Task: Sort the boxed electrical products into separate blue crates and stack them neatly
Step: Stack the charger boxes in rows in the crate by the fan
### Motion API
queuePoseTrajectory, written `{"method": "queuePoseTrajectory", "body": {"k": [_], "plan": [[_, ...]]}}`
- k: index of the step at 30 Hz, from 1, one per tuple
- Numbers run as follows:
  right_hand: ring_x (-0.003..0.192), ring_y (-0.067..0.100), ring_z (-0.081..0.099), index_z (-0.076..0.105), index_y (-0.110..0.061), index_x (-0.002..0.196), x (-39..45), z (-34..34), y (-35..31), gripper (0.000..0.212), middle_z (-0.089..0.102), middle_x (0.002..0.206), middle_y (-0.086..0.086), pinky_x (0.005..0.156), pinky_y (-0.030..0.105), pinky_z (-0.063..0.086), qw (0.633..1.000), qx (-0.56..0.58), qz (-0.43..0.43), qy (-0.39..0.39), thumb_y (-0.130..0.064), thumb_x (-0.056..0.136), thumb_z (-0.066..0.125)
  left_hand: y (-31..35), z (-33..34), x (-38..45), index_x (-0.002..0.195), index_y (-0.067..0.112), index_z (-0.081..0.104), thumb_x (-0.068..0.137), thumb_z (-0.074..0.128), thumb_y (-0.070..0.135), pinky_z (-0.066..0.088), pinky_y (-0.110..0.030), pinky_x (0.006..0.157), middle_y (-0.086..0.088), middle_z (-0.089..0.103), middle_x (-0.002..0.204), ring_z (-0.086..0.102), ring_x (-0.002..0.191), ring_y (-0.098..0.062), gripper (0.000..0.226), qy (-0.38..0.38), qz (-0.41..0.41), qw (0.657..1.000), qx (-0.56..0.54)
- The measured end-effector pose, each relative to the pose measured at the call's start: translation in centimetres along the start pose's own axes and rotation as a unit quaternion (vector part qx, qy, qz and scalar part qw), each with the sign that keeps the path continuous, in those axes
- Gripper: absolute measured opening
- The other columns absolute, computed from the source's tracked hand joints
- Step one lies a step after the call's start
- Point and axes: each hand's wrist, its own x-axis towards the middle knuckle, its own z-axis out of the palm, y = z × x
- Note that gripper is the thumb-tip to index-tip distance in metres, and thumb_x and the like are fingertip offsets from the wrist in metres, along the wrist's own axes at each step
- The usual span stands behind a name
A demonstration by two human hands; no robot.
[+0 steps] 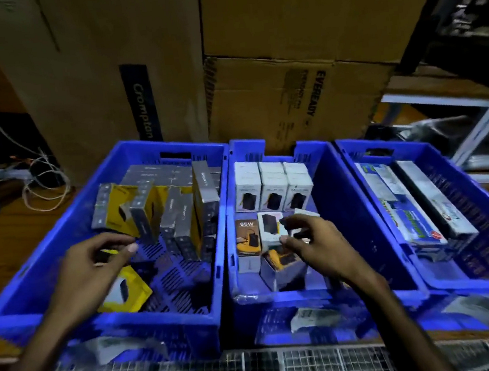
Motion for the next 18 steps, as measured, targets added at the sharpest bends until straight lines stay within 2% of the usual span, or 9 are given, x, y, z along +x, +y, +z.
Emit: {"method": "queuePoseTrajectory", "body": {"k": [2,4,6,9,12,13,16,18], "plan": [[0.099,-0.002,0.068,0.068,-0.030,0.122,-0.3,1.2,-3.2,0.043,0.071,0.116,-0.018,0.088,0.037,0.059,0.997,0.020,-0.068,0.016,-0.055,0.088,0.064,1.5,1.8,-1.0,0.096,0.026,0.077,0.091,0.076,0.018,0.058,-0.035,0.062,0.013,0.076,0.088,0.074,0.075,-0.016,0.010,-0.010,0.007,1.000,-0.015],[0.101,0.001,0.068,0.069,-0.027,0.121,-0.7,3.1,-6.3,0.039,0.071,0.114,-0.016,0.087,0.037,0.058,0.989,0.046,-0.141,-0.011,-0.050,0.090,0.063,2.4,2.9,-1.7,0.096,0.026,0.076,0.092,0.076,0.014,0.050,-0.016,0.052,0.021,0.074,0.082,0.066,0.062,0.002,0.012,-0.011,0.012,1.000,-0.014],[0.100,0.007,0.069,0.070,-0.024,0.119,-1.4,5.3,-8.9,0.036,0.072,0.113,-0.010,0.087,0.035,0.057,0.973,0.061,-0.219,-0.029,-0.047,0.092,0.064,2.4,3.2,-1.9,0.093,0.029,0.075,0.092,0.077,0.014,0.043,-0.010,0.050,0.022,0.072,0.077,0.058,0.055,0.009,0.016,0.001,0.010,1.000,-0.002],[0.097,0.010,0.068,0.072,-0.020,0.114,-2.1,8.8,-12.0,0.028,0.072,0.108,-0.006,0.084,0.030,0.055,0.953,0.078,-0.290,-0.050,-0.036,0.092,0.071,2.2,1.9,-2.9,0.089,0.036,0.073,0.088,0.077,0.027,0.049,-0.021,0.057,0.015,0.074,0.082,0.065,0.060,-0.001,0.010,0.048,-0.007,0.999,-0.004],[0.101,0.013,0.068,0.070,-0.024,0.117,-2.3,11.7,-13.9,0.025,0.071,0.111,-0.005,0.086,0.036,0.055,0.942,0.083,-0.314,-0.086,-0.033,0.093,0.070,2.0,0.5,-3.9,0.090,0.034,0.074,0.088,0.075,0.028,0.057,-0.038,0.060,0.010,0.075,0.084,0.073,0.072,-0.029,0.006,0.074,-0.030,0.997,-0.012],[0.102,0.015,0.067,0.070,-0.025,0.118,-2.2,12.6,-14.3,0.025,0.071,0.112,-0.004,0.086,0.038,0.055,0.939,0.082,-0.321,-0.092,-0.032,0.094,0.069,1.8,0.0,-4.1,0.092,0.030,0.075,0.088,0.075,0.028,0.058,-0.040,0.062,0.008,0.075,0.084,0.074,0.073,-0.030,0.005,0.076,-0.033,0.996,-0.009],[0.105,0.019,0.066,0.067,-0.025,0.120,-1.8,14.5,-15.0,0.030,0.070,0.114,-0.003,0.089,0.042,0.053,0.946,0.065,-0.308,-0.082,-0.038,0.093,0.067,0.6,-1.8,-4.5,0.097,0.026,0.076,0.086,0.075,0.032,0.058,-0.035,0.066,0.009,0.075,0.086,0.073,0.077,-0.017,0.013,0.084,-0.031,0.996,0.015],[0.108,0.021,0.065,0.066,-0.025,0.122,-1.2,15.5,-15.4,0.036,0.069,0.117,-0.004,0.089,0.044,0.053,0.951,0.048,-0.297,-0.079,-0.045,0.091,0.063,-0.2,-3.2,-4.2,0.098,0.025,0.076,0.090,0.077,0.025,0.058,-0.030,0.065,0.007,0.076,0.088,0.072,0.077,-0.012,0.009,0.081,-0.029,0.996,0.036]]}}
